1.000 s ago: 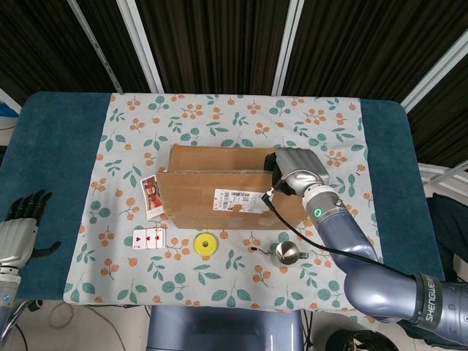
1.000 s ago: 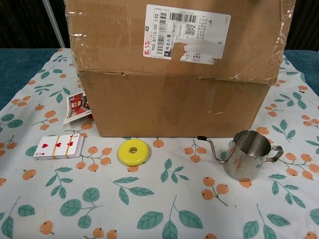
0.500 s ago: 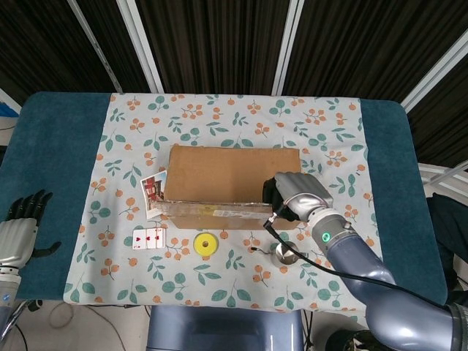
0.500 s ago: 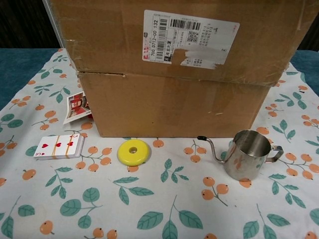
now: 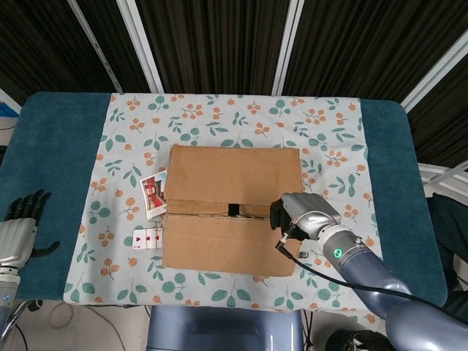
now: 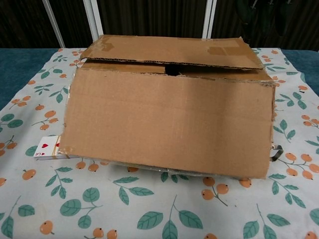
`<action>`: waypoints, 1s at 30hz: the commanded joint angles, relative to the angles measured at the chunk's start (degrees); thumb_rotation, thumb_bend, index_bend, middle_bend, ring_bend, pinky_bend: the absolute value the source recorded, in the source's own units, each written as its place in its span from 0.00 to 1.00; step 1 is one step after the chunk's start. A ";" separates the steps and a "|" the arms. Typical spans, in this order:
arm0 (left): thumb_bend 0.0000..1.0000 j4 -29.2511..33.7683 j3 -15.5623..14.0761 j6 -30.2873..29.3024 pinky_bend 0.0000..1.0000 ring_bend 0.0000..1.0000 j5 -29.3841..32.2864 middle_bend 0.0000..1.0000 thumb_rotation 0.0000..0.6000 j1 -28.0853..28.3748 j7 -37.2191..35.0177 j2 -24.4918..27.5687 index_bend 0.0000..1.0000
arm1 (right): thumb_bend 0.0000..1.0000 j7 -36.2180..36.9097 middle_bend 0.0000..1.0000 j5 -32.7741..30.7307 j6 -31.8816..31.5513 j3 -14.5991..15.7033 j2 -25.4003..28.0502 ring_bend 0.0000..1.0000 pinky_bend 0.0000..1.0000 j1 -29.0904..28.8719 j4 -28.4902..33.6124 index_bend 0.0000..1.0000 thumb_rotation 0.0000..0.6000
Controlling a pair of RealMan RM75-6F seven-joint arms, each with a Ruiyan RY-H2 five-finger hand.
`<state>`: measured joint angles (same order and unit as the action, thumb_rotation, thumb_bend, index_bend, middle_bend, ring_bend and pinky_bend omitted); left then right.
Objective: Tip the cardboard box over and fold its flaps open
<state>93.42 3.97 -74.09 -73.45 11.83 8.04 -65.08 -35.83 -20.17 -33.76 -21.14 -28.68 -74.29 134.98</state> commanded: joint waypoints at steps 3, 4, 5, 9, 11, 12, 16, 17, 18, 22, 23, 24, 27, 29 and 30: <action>0.15 0.05 -0.03 -0.19 0.00 0.00 -0.16 0.00 1.00 -0.06 0.27 -0.06 0.00 | 0.70 3.01 0.43 10.44 -4.60 1.74 -0.98 0.41 0.41 5.08 0.01 0.48 1.00; 0.15 0.02 -0.04 -0.29 0.00 0.00 -0.24 0.00 1.00 -0.09 0.26 -0.10 0.00 | 0.65 3.57 0.42 13.24 -6.49 2.01 -1.64 0.40 0.40 6.45 0.01 0.47 1.00; 0.15 -0.01 -0.07 -0.37 0.00 0.00 -0.32 0.00 1.00 -0.13 0.31 -0.15 0.00 | 0.59 4.09 0.40 16.59 -8.72 2.39 -2.48 0.38 0.39 8.10 0.01 0.46 1.00; 0.15 -0.19 -0.14 -0.50 0.00 0.00 -0.46 0.00 1.00 -0.15 0.75 -0.34 0.00 | 0.42 6.49 0.28 35.30 -21.61 5.30 -7.84 0.26 0.30 17.53 0.01 0.31 1.00; 0.15 -0.41 -0.13 -0.76 0.00 0.00 -0.69 0.00 1.00 -0.12 1.30 -0.49 0.00 | 0.37 8.11 0.19 46.90 -30.19 7.91 -11.58 0.18 0.27 23.84 0.01 0.21 1.00; 0.15 -0.48 -0.10 -0.91 0.00 0.00 -0.79 0.00 1.00 -0.11 1.45 -0.58 0.00 | 0.34 8.60 0.14 51.38 -33.70 9.19 -13.09 0.13 0.26 26.40 -0.06 0.15 1.00; 0.15 -0.66 -0.01 -1.35 0.00 0.00 -0.96 0.00 1.00 -0.12 2.19 -0.85 0.00 | 0.29 10.52 0.03 67.58 -45.18 15.15 -20.00 0.04 0.25 35.96 -5.45 0.04 1.00; 0.15 -0.61 0.01 -1.43 0.00 0.00 -1.06 0.00 1.00 -0.08 2.41 -0.85 0.00 | 0.29 11.04 0.02 70.30 -47.09 16.21 -21.32 0.04 0.25 37.67 -7.04 0.03 1.00; 0.15 -0.57 0.03 -1.52 0.00 0.00 -1.16 0.00 1.00 -0.04 2.66 -0.84 0.00 | 0.28 11.62 0.01 72.78 -48.86 17.14 -22.55 0.03 0.25 39.24 -8.68 0.02 1.00; 0.15 -0.02 0.28 -1.82 0.00 0.00 -1.43 0.00 1.00 0.20 3.63 -0.78 0.00 | 0.28 14.57 0.01 81.08 -54.40 20.35 -27.08 0.03 0.25 44.93 -16.06 0.01 1.00; 0.15 0.29 0.41 -1.81 0.00 0.00 -1.50 0.00 1.00 0.37 3.95 -0.68 0.00 | 0.29 15.60 0.01 82.81 -55.66 21.06 -28.29 0.03 0.25 46.46 -18.39 0.01 1.00; 0.15 0.51 0.52 -1.80 0.00 0.00 -1.50 0.00 1.00 0.49 4.17 -0.59 0.00 | 0.29 16.26 0.01 83.64 -56.42 21.47 -29.07 0.03 0.25 47.46 -19.92 0.01 1.00; 0.15 1.73 1.02 -1.54 0.00 0.00 -1.40 0.00 1.00 1.03 4.72 -0.29 0.00 | 0.29 18.32 0.01 84.92 -58.21 22.08 -31.29 0.03 0.25 50.10 -23.99 0.01 1.00; 0.15 3.47 1.83 -0.98 0.00 0.00 -1.08 0.00 1.00 1.90 5.25 0.12 0.00 | 0.29 20.28 0.01 85.38 -59.36 22.10 -33.15 0.03 0.24 52.01 -27.26 0.01 1.00; 0.15 4.47 2.42 -0.60 0.00 0.00 -0.90 0.00 1.00 2.60 5.98 0.38 0.00 | 0.29 21.39 0.01 85.78 -59.78 22.00 -34.21 0.03 0.25 52.88 -29.14 0.01 1.00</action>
<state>96.41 5.46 -75.31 -74.68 13.38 13.06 -65.17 -17.60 63.67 -91.57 -0.24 -59.65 -24.51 110.06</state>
